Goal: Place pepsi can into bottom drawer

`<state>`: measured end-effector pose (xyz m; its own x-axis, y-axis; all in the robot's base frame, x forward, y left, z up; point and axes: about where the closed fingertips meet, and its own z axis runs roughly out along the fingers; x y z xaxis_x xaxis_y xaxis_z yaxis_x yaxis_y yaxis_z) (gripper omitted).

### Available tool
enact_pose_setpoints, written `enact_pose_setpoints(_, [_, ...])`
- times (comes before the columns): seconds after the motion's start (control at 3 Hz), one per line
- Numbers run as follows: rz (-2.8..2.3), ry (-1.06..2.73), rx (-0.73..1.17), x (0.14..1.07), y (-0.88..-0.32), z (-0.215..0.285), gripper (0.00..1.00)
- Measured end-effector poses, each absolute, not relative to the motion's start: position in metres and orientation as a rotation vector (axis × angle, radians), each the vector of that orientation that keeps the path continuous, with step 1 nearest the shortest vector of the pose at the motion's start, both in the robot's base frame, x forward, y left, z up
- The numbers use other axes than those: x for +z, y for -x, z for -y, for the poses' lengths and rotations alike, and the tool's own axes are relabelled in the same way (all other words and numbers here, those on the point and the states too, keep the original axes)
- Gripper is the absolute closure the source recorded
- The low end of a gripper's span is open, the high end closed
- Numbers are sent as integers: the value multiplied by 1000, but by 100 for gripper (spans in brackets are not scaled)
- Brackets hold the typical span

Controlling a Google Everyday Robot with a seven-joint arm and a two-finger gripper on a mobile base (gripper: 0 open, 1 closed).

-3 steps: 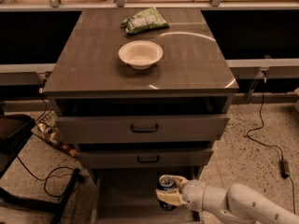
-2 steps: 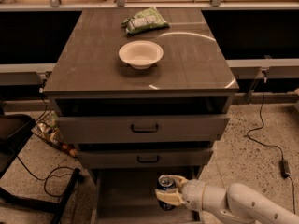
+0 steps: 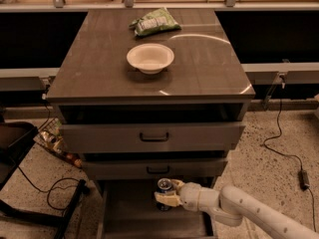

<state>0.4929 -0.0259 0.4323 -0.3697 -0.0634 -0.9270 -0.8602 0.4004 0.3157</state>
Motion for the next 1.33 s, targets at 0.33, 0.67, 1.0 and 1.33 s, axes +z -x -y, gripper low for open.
enact_pose_setpoints(0.33, [-1656, 840, 1152, 375, -513, 1, 100])
enact_pose_setpoints(0.67, [-1629, 877, 1175, 333, -521, 3, 100])
enact_pose_setpoints(1.0, [-1653, 908, 1159, 305, -524, 13, 100])
enact_pose_setpoints(1.33, [-1653, 908, 1159, 305, -524, 13, 100])
